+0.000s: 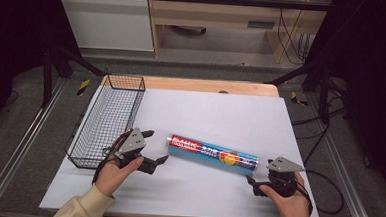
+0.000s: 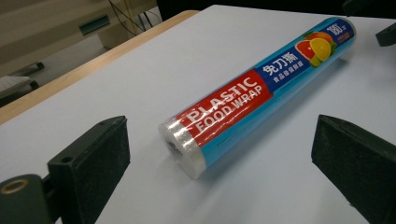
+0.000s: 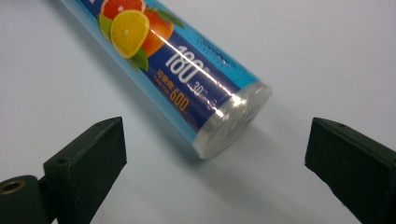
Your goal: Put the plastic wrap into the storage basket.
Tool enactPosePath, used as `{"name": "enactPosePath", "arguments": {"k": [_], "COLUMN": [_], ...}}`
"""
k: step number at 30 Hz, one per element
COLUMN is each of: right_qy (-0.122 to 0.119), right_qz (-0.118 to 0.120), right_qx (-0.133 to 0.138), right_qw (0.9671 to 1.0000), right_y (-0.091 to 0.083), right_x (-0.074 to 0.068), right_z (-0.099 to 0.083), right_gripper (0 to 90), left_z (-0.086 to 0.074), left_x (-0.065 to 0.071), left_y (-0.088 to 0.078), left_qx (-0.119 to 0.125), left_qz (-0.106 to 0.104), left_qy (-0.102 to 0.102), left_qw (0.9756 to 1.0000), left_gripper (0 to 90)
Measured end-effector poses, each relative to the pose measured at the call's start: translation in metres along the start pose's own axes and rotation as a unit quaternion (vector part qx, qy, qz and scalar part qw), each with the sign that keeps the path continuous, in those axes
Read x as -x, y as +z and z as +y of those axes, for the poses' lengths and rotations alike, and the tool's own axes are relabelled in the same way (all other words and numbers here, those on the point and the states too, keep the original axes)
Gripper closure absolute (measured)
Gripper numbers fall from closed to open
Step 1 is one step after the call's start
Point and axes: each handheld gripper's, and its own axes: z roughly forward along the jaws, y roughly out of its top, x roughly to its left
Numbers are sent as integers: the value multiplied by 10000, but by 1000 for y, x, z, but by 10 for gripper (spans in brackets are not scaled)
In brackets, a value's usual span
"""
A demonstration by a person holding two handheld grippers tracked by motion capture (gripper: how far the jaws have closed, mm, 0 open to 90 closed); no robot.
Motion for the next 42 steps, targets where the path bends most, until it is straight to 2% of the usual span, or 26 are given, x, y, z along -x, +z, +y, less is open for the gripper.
{"name": "enactPosePath", "arguments": {"k": [3,11,13,17,19,20,21,23,24,25,26,27,28,29,30,31,35,36,39,41,42], "right_qy": [-22,-119,-203,-358,-671,-671,-917,-1136,-1136,-1392,-1392,-1555,-1555,-1697,-1697,-1762,-1855,-1943,-1968,-2055,-2055], "right_qz": [91,311,350,488,619,619,701,764,764,829,829,907,907,1002,1002,1042,1186,1274,1459,1480,1480], "right_qx": [81,-47,-67,-137,-174,-174,-228,-295,-295,-373,-373,-470,-470,-601,-601,-735,-896,-962,-1116,-1179,-1179], "right_qw": [9999,9994,9992,9981,9957,9957,9931,9901,9901,9861,9861,9825,9825,9785,9785,9761,9713,9679,9631,9602,9602], "right_y": [-3,-4,-4,-3,-3,-3,-4,-2,-2,2,2,7,7,15,15,25,40,45,60,69,69], "right_x": [-2,0,1,4,3,3,1,-1,-1,-6,-6,-9,-9,-12,-12,-12,-16,-17,-22,-24,-24], "right_z": [5,19,23,35,51,51,63,72,72,82,82,89,89,96,96,102,109,111,112,111,111], "right_gripper": [56,54,52,53,57,57,62,82,82,74,74,76,76,79,79,85,84,84,87,91,91], "left_z": [-4,-7,-7,-7,-9,-9,-11,-14,-14,-15,-15,-15,-15,-15,-15,-16,-16,-17,-17,-17,-17], "left_x": [3,11,12,11,13,13,15,20,20,23,23,25,25,26,26,26,23,22,20,19,19], "left_y": [-5,-7,-6,-3,-4,-4,-5,-8,-8,-11,-11,-13,-13,-14,-14,-14,-15,-15,-14,-14,-14], "left_qx": [-13,-102,-130,-135,-213,-213,-213,-266,-266,-262,-262,-260,-260,-278,-278,-267,-277,-279,-292,-277,-278], "left_qz": [17,-69,-31,-25,9,9,2,34,34,16,16,4,4,-37,-37,-113,-233,-242,-228,-226,-223], "left_qy": [-98,75,125,63,64,64,28,55,55,38,38,90,90,122,122,156,118,129,135,109,109], "left_qw": [9999,9999,9998,9999,9998,9998,9998,9996,9996,9996,9996,9996,9996,9995,9995,9995,9993,9992,9992,9993,9993], "left_gripper": [45,42,41,41,39,39,39,38,38,38,37,36,36,36,36,36,35,34,34,35,35]}}
